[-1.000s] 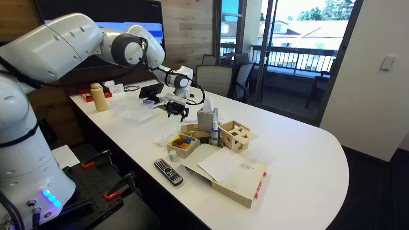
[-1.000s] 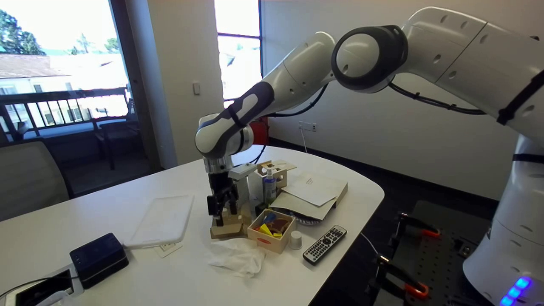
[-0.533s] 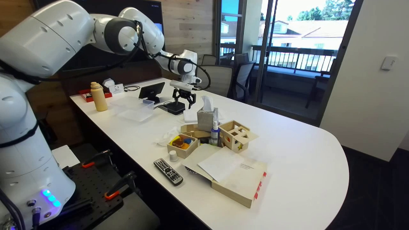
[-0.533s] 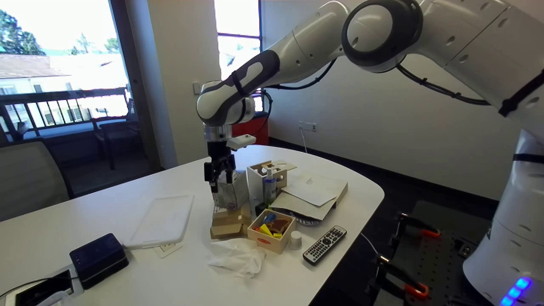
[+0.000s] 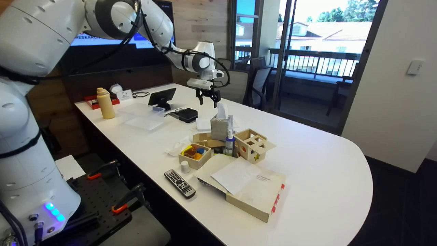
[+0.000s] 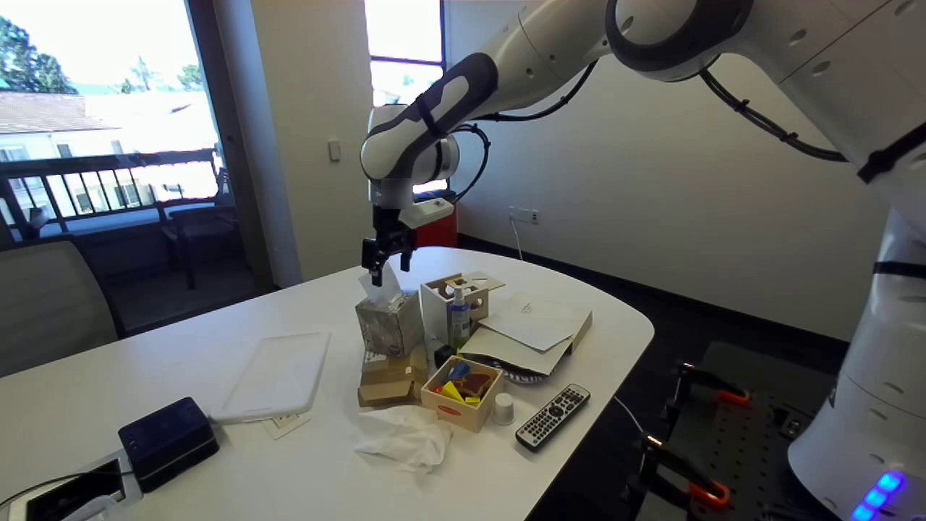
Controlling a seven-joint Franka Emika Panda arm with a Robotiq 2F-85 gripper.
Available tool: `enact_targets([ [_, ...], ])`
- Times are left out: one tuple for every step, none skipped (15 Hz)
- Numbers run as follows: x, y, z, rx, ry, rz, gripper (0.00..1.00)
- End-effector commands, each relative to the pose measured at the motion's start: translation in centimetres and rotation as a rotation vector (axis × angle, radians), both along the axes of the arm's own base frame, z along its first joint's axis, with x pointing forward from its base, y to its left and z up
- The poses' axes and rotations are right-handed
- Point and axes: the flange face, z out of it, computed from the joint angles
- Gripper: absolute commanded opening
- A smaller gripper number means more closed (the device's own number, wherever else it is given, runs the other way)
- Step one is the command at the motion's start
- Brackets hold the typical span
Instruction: Use the napkin to wipe the book
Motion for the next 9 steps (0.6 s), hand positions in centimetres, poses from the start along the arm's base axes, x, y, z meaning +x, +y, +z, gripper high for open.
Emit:
enact_targets([
  [-2.0, -2.1, 1.7, -0.038, -0.039, -0.098, 1.0],
  [-2.3, -2.7, 2.0, -0.044, -0.044, -0.123, 1.0],
  [-2.6, -3.2, 2.1, -0.052, -0.048, -0.147, 1.0],
  [-2.8, -3.6, 2.3, -0.057, -0.049, -0.168, 1.0],
  [-3.0, -3.9, 2.5, -0.062, -0.049, -0.186, 1.0],
  [-3.3, -4.2, 2.6, -0.068, -0.049, -0.202, 1.0],
  [-3.4, -4.4, 2.7, -0.074, -0.047, -0.212, 1.0],
  [-3.6, -4.5, 2.7, -0.081, -0.045, -0.222, 1.0],
  [-3.7, -4.6, 2.8, -0.085, -0.042, -0.23, 1.0],
])
